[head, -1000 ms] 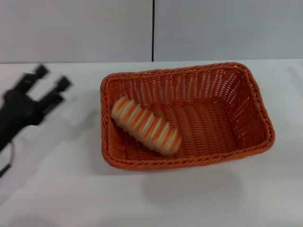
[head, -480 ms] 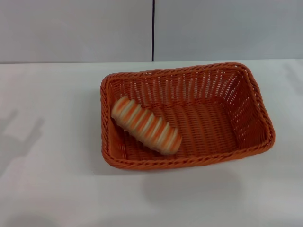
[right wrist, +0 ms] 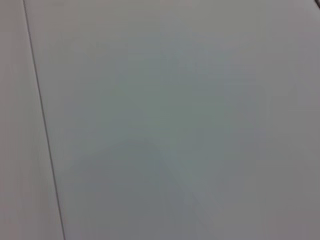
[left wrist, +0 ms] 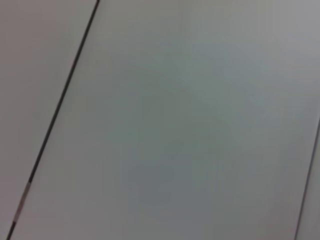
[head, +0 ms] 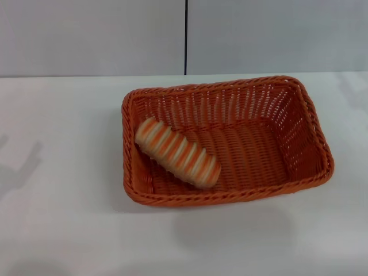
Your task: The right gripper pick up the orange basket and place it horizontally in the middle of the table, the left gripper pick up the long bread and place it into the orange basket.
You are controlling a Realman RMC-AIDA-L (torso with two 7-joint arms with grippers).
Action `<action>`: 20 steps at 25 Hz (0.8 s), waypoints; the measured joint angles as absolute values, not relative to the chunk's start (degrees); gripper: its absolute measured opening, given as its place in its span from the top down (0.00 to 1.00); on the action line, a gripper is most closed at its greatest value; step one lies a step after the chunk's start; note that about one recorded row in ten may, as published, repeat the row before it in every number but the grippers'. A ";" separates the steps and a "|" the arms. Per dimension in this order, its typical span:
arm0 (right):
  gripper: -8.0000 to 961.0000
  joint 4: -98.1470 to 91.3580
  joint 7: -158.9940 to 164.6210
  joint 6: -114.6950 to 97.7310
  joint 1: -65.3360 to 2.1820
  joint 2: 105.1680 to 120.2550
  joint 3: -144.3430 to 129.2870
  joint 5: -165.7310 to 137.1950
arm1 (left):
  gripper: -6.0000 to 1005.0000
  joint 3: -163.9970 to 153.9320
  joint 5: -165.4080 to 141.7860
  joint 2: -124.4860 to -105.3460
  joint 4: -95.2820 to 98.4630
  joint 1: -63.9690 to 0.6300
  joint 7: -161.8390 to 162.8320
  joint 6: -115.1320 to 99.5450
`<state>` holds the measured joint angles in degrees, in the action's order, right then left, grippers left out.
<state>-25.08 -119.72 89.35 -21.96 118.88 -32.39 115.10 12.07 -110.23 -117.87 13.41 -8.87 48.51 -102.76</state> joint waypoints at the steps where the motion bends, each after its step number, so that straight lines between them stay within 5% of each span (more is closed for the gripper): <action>1: 0.46 -24.08 -120.38 89.21 -22.48 118.88 -32.14 115.19 | 0.16 12.41 -110.09 -117.92 13.22 -8.73 47.59 -102.81; 20: 0.46 -20.75 -120.28 86.98 -24.07 119.00 -32.15 115.24 | 0.16 17.64 -109.60 -117.83 13.41 -8.38 42.17 -99.35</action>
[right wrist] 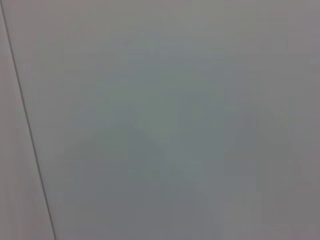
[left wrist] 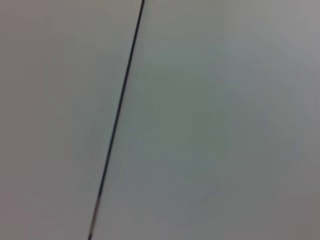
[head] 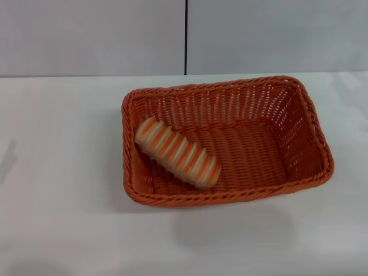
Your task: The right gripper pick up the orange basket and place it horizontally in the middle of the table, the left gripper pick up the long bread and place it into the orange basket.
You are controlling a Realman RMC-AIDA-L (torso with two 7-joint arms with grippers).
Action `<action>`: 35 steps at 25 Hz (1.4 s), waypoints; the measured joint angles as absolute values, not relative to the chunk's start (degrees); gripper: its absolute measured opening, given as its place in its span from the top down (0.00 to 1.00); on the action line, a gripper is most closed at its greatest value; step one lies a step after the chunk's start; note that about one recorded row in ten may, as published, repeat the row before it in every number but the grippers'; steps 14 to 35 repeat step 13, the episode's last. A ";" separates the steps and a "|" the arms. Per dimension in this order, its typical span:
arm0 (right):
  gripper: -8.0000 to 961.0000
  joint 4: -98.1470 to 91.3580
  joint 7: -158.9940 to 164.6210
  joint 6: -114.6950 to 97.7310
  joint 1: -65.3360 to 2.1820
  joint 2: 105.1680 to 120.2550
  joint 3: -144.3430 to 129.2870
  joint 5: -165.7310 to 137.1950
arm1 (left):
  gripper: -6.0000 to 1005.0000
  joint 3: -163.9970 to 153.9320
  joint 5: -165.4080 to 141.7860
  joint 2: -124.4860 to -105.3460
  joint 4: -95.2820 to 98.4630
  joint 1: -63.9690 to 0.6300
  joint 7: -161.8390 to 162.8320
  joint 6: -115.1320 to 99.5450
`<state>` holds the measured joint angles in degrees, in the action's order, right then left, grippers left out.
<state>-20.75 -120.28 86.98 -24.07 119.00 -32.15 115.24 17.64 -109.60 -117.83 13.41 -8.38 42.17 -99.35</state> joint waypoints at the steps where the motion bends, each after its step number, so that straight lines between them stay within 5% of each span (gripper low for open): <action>1: 0.46 -20.35 -120.26 86.82 -24.17 118.98 -32.13 115.24 | 0.16 17.66 -109.58 -117.82 13.44 -8.62 41.84 -97.56; 35: 0.46 -18.38 -120.19 84.39 -25.69 118.93 -32.40 115.24 | 0.16 17.67 -108.09 -117.92 12.86 -9.81 37.82 -96.65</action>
